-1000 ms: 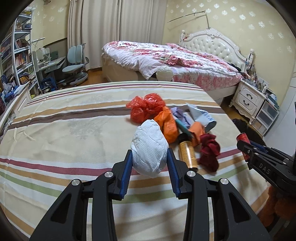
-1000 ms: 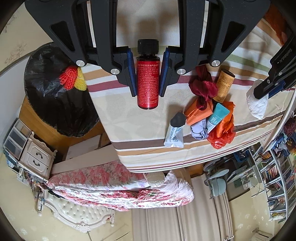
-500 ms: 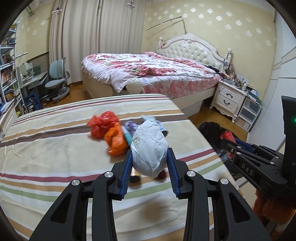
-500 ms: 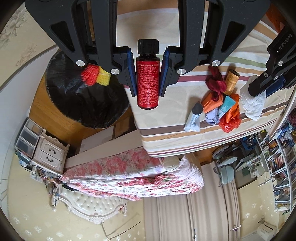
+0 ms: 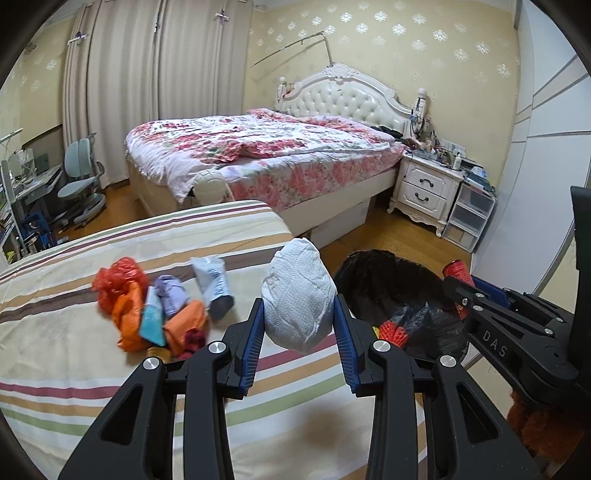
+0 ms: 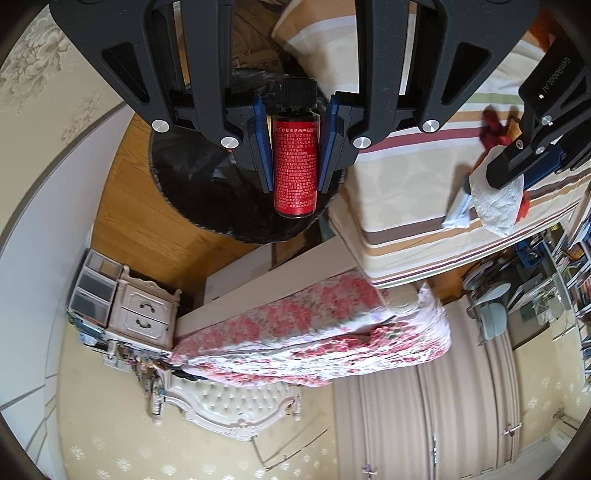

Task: Collect trash
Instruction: 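Carry the tissue ball and red can over the bin and release both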

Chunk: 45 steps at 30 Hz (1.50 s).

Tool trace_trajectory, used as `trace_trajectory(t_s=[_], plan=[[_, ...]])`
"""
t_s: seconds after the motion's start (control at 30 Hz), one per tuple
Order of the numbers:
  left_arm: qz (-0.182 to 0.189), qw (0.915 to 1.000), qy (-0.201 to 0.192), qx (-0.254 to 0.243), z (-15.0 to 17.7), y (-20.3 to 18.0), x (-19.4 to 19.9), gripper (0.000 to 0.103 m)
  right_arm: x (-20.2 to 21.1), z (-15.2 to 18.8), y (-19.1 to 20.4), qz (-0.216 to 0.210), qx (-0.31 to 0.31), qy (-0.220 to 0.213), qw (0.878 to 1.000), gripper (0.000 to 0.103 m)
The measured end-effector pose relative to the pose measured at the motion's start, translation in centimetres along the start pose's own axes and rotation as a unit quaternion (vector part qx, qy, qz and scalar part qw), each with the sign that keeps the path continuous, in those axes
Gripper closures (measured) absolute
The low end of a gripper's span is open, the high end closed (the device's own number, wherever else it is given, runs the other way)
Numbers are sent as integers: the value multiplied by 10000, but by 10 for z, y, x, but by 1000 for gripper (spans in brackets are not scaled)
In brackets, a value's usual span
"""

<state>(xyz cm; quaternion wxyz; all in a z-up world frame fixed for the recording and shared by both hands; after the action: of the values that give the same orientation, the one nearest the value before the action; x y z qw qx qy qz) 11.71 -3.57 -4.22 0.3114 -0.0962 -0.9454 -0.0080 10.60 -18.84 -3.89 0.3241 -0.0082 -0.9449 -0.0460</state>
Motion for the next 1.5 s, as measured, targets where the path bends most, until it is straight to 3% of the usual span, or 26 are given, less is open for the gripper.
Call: trace_trajectory(t_s=[0.8, 1.37, 1.5], plan=[[103, 9982, 325, -503, -16, -69, -78, 66, -60, -3, -70, 408, -434, 230, 9980, 80], [177, 9968, 467, -624, -15, -89, -97, 65, -72, 0, -91, 469, -615, 308, 9965, 80], [147, 9969, 472, -607, -15, -88, -99, 59, -73, -1, -95, 499, -647, 277, 9963, 77]])
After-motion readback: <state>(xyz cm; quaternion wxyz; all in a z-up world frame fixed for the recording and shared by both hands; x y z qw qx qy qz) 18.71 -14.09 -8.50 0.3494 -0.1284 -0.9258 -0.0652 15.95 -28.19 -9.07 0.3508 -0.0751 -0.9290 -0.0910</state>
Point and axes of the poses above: each gripper's, at about its wrist camera, not at the fingertips, and x roughly against the way its jaws point, y to its left, z to its underside, the point moved 10 cm from there along -x, roughly the way its jaws point, and after that the axes turned 2 degrees about -x, right-handed, at the moved point
